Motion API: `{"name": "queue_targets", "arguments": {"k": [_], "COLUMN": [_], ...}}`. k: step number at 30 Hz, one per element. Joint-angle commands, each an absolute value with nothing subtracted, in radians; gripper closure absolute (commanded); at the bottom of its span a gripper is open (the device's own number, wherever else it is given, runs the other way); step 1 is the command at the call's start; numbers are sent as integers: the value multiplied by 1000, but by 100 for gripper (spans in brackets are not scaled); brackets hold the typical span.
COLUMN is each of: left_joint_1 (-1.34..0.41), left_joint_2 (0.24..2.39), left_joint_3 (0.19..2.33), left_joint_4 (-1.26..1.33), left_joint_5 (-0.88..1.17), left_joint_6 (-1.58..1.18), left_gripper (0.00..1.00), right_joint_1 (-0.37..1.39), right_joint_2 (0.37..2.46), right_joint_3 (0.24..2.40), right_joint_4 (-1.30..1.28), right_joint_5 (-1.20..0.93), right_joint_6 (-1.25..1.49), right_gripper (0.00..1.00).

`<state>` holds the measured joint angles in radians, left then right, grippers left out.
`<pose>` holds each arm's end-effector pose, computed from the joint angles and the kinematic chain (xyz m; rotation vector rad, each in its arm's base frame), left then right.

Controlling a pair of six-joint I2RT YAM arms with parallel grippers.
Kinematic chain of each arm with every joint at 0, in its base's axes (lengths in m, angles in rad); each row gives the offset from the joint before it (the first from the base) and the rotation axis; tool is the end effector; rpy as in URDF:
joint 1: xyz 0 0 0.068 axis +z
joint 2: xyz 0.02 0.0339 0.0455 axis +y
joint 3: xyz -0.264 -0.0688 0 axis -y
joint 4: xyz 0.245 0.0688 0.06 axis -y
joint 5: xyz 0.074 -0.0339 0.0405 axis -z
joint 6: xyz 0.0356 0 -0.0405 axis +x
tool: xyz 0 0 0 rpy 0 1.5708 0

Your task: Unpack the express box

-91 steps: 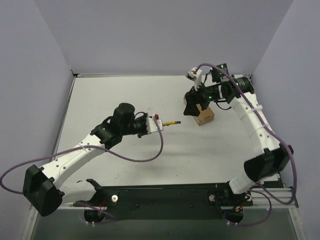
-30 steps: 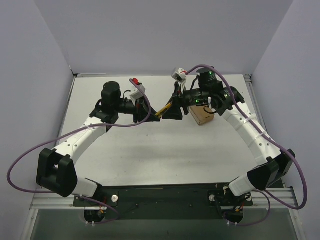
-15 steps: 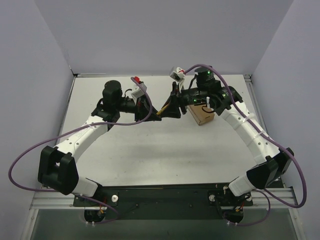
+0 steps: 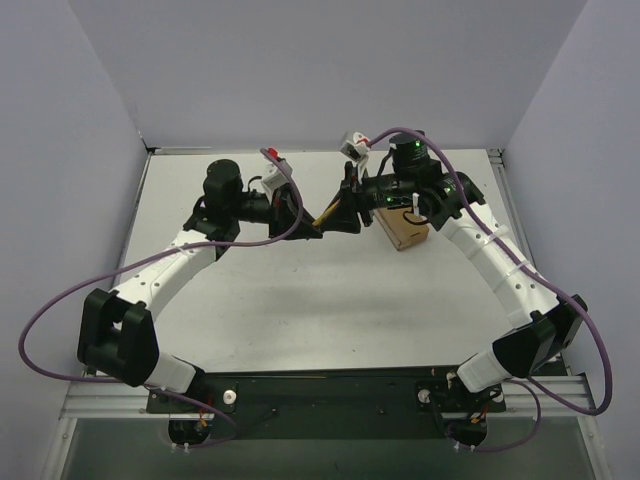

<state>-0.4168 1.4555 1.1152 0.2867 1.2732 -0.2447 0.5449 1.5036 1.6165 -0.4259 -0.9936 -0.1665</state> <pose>0.2833 -0.1627 0.3460 1.1668 1.3931 -1.4986 0.2649 0.1954 0.4354 -1.2703 1.4156 1.1842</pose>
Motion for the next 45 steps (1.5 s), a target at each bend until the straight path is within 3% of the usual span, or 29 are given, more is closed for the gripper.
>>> {"name": "queue_targets", "arguments": {"k": [1,6,10,13,15,16,18,28,35,45], "left_joint_1": [-411,-419,-422,-407,-393,-382,-370,-362,-360,-345], "left_joint_2": [1465,1479,1480,1470,1462,1460,1463,1525,1552,1643], "left_joint_3": [1169,1183,1174,1157,1135,1131,1120,1158,1230,1230], "left_joint_4": [400,399,376,353,339,324,290,123,-193,-224], "left_joint_5": [1256,1269,1191,1055,987,904,841,778,744,677], "left_joint_6": [-321,-321,-308,-296,-295,-290,-278,-102,210,273], "left_gripper": [100,100,98,77,70,56,48,53,55,58], "right_joint_1": [560,560,563,528,448,416,340,117,3,57], "right_joint_2": [1502,1511,1513,1499,1488,1483,1471,1532,1776,1848], "right_joint_3": [1628,1635,1640,1625,1602,1592,1571,1381,1497,1447], "right_joint_4": [-397,-394,-393,-367,-341,-328,-327,-143,-72,-58], "right_joint_5": [-1019,-1017,-933,-807,-779,-767,-737,-238,-278,-333], "right_joint_6": [-187,-189,-190,-112,-52,-13,0,-322,-371,-429], "right_gripper": [66,71,100,100,100,100,100,100,100,100]}}
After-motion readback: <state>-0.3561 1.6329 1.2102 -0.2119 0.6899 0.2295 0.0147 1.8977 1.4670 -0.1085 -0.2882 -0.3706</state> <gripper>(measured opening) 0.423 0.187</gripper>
